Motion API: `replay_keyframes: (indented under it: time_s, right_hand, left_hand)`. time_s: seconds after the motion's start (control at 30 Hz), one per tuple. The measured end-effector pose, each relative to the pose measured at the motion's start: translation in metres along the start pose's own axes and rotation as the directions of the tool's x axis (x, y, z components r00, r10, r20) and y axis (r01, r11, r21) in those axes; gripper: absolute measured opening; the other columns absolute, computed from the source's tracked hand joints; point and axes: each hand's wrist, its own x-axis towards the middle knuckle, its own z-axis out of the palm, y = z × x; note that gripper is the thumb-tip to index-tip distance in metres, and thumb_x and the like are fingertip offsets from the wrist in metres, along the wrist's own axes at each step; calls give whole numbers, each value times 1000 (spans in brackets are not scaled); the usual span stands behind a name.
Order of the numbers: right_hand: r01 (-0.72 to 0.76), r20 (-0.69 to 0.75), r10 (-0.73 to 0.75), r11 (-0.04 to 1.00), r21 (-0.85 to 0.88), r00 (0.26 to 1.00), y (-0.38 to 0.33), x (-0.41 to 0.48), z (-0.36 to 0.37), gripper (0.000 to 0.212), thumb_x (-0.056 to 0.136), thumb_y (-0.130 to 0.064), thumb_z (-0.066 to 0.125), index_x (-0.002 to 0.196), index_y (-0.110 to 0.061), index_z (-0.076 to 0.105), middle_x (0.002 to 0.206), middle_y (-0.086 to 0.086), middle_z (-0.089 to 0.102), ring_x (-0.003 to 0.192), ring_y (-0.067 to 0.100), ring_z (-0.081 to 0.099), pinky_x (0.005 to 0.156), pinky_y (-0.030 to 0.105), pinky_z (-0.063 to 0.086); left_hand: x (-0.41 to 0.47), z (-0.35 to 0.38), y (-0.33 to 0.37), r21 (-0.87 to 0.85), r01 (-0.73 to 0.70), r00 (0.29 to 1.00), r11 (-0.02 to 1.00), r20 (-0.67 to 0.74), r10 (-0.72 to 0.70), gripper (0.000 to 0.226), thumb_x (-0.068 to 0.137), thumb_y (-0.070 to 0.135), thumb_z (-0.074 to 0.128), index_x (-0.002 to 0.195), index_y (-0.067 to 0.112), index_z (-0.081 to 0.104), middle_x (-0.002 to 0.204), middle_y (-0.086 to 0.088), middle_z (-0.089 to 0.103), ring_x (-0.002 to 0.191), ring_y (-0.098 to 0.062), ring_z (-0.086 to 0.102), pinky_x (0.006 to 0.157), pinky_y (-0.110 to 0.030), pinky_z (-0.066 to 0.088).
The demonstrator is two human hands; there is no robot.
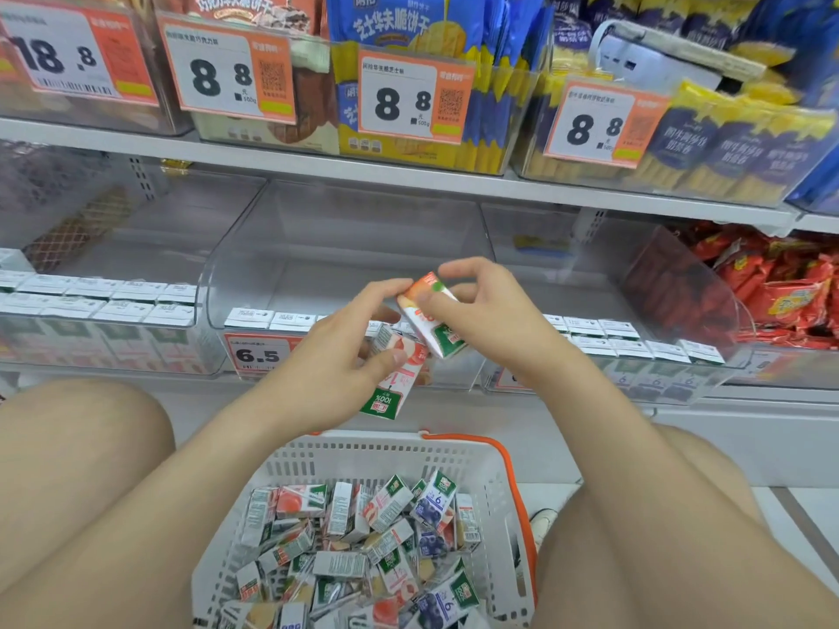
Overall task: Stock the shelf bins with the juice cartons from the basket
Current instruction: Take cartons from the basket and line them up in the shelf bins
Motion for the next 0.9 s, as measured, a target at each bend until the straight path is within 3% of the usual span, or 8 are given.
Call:
replay_keyframes:
  time_s: [0.1,0.2,0.3,0.4,0.5,0.57,0.7,0.9]
  right_hand:
    - [-77,14,76,993,85,997,4,-1,4,29,78,-32,92,100,-17,82,86,-1,80,72,6,72,70,30,58]
    - [-32,-15,34,990,135,999,4,-2,5,41,73,-22,95,110,-23,79,92,-6,80,79,5,74,72,27,57]
    - [163,-246,-192,978,-131,950,6,2,-2,55,73,-26,94,122,-32,70,102,-12,75,96,11,71,81,30,58]
    - [135,-308,-266,912,-388,913,11,6,-13,55,82,-21,87,129,-24,58,111,-5,64,101,17,51,78,27,42]
    - [139,-199,-323,777,-614,925,19,14,-16,53,87,-22,85,134,-20,61,120,7,58,106,30,57,87,37,46]
    - [118,-94,-307,604,-788,947,22,18,-11,56,89,-25,83,139,-22,59,121,8,59,112,35,57,91,43,42]
    - [159,86,-269,263,-952,959,23,18,2,29,88,-14,74,111,-19,55,90,-1,62,95,31,58,76,40,25]
    - [244,245,-30,283,-927,969,20,10,1,28,72,8,45,89,-14,49,78,4,56,76,31,51,79,42,27]
  left_hand:
    - [1,-2,-5,-18,42,998,999,-35,-43,49,104,23,64,138,51,45,125,15,62,82,-15,71,82,-38,57]
    - [2,-4,-7,-26,102,987,994,-119,-104,37,103,28,66,132,45,50,124,12,62,79,-14,72,76,-34,56]
    - [1,-4,-10,65,160,971,985,-191,-145,46,96,38,74,137,36,55,124,13,61,81,-8,69,75,-23,48]
    - [-2,-4,-10,196,152,981,969,-152,-123,50,90,44,79,135,30,62,126,13,60,91,-7,64,81,-24,44]
    - [-3,-4,-13,313,105,993,944,-78,-85,44,91,45,78,130,28,67,129,10,61,102,-13,60,92,-29,46]
    - [-3,-4,-17,365,72,997,928,-19,-71,42,92,41,78,130,27,67,135,9,60,118,-16,57,104,-35,47]
    - [-3,0,-20,414,47,995,909,59,-78,40,95,37,76,132,25,66,141,8,53,134,-14,49,112,-29,37]
    - [-4,-5,-17,290,101,990,952,64,-125,35,97,37,73,131,31,65,131,11,49,112,-12,56,106,-34,48]
